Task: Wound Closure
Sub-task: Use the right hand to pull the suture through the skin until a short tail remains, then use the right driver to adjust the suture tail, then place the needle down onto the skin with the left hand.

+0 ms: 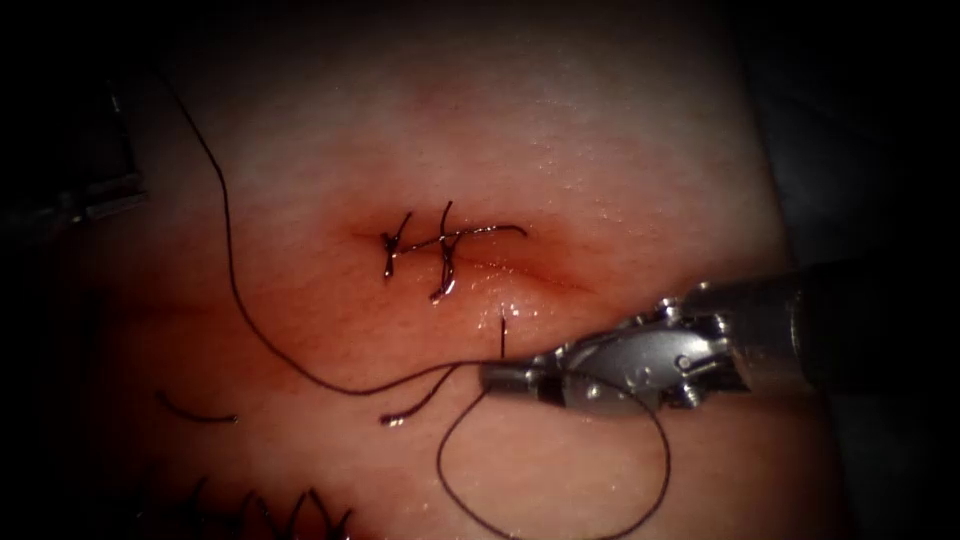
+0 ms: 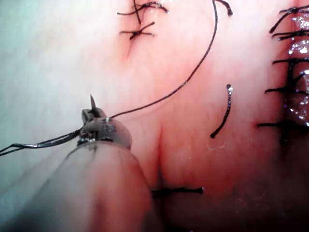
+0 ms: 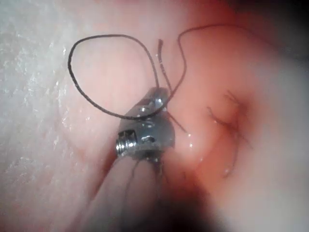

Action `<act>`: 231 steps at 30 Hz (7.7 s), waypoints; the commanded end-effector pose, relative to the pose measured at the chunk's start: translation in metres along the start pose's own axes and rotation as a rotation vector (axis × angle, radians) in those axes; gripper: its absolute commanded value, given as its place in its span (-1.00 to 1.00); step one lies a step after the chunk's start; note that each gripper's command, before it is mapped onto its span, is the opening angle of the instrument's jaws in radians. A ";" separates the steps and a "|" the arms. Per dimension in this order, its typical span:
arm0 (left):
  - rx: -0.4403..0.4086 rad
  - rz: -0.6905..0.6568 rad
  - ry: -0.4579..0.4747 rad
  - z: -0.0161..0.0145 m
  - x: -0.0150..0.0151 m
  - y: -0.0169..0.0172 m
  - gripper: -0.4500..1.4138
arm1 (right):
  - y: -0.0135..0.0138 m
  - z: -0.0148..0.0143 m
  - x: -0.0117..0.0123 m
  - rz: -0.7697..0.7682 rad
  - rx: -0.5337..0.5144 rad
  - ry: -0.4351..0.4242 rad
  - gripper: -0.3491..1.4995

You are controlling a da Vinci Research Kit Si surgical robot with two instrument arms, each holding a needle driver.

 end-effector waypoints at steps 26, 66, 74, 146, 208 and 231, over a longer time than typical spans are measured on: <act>-0.013 0.008 0.001 0.0011 0.0002 0.0005 -1.00 | -0.0025 -0.0040 0.0022 0.086 -0.127 -0.047 0.85; -0.016 0.010 0.001 0.0013 0.0004 0.0008 -1.00 | 0.0055 -0.0075 -0.0089 1.294 -0.525 0.140 0.18; -0.016 0.010 0.001 0.0013 0.0004 0.0008 -1.00 | 0.0084 -0.0047 -0.0114 1.357 -0.548 0.153 0.11; -0.023 0.023 -0.005 0.0015 0.0007 0.0013 -1.00 | 0.0127 0.0002 -0.0132 1.515 -0.527 0.137 -1.00; -0.059 0.046 -0.009 0.0040 0.0010 0.0025 -1.00 | 0.0170 -0.0031 -0.0091 1.559 -0.529 0.196 -1.00; -0.068 0.015 0.011 0.0139 0.0004 0.0025 -1.00 | 0.0192 -0.0170 -0.0088 1.195 -0.617 0.400 0.82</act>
